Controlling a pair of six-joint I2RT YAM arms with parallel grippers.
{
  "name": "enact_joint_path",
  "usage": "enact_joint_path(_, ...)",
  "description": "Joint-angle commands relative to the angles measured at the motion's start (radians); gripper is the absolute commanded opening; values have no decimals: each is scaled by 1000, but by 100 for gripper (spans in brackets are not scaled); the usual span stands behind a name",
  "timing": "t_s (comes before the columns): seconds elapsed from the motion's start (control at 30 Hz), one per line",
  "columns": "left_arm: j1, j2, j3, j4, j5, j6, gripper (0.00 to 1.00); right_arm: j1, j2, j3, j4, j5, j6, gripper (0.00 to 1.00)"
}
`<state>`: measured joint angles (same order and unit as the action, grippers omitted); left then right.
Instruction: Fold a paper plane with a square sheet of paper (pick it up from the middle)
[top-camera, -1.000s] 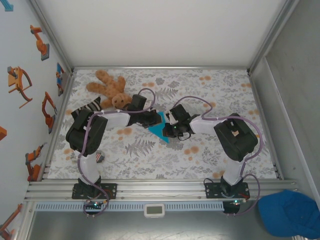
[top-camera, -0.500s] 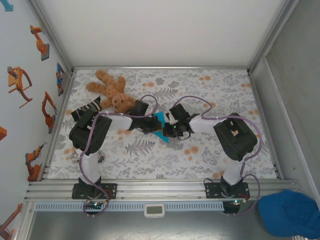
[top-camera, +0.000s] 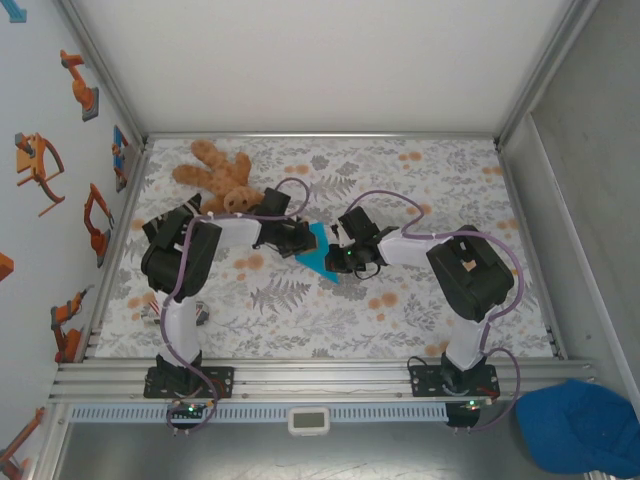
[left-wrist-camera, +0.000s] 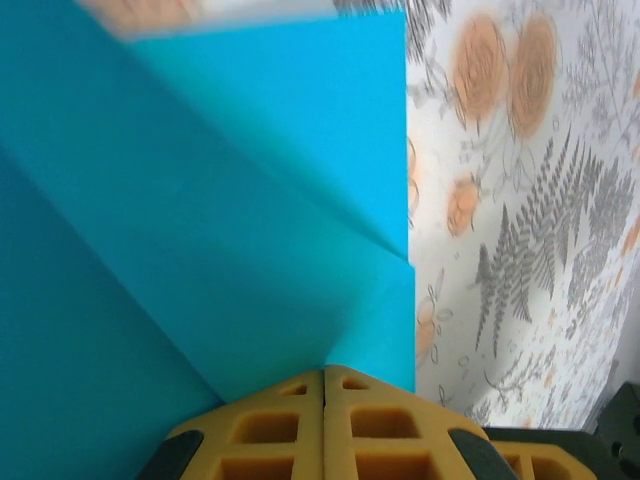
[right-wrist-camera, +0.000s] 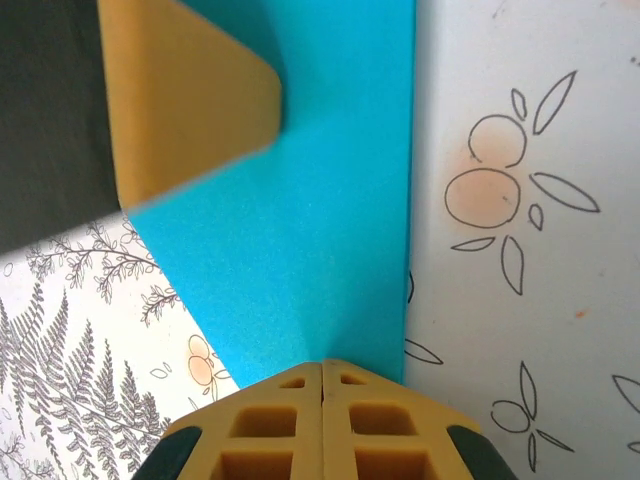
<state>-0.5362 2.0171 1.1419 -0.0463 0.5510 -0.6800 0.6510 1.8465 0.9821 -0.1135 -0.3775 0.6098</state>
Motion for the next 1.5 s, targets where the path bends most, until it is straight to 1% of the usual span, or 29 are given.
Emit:
enact_joint_path(0.0,77,62,47,-76,-157,74,5,-4,56,-36,-163,41,-12,0)
enact_joint_path(0.33,159,102,132,-141,-206,133,6,-4,67,-28,-189,40,-27,0)
enact_joint_path(0.6,171,104,211,-214,-279,182,5,-4,51,-25,-187,37,-17,0)
enact_joint_path(0.8,172,44,272,-251,-291,181,8,-5,4,3,-127,6,28,0)
enact_joint_path(0.87,171,0,274,-249,-274,165,9,-4,-31,11,-72,-2,58,0)
enact_joint_path(0.93,167,-57,266,-245,-254,141,13,-4,-77,29,-11,-10,93,0)
enact_joint_path(0.97,163,-84,255,-240,-251,128,16,-5,-95,36,13,-5,107,2)
enact_joint_path(1.03,155,-153,207,-221,-246,97,23,-7,-146,48,51,41,131,12)
enact_joint_path(1.07,151,-183,180,-207,-244,79,28,-10,-159,50,64,62,140,14)
enact_joint_path(1.1,149,-220,148,-194,-248,59,33,-17,-173,47,83,81,147,20)
enact_joint_path(1.13,148,-253,109,-178,-248,33,39,-24,-180,41,105,94,153,28)
enact_joint_path(1.2,144,-310,38,-140,-243,-14,48,-39,-174,42,122,106,156,47)
enact_joint_path(1.27,139,-360,-35,-96,-232,-67,54,-53,-155,40,136,103,161,49)
enact_joint_path(1.33,138,-404,-98,-58,-217,-106,58,-68,-128,35,171,76,167,49)
enact_joint_path(1.47,125,-460,-202,16,-199,-175,64,-75,-65,54,191,36,158,42)
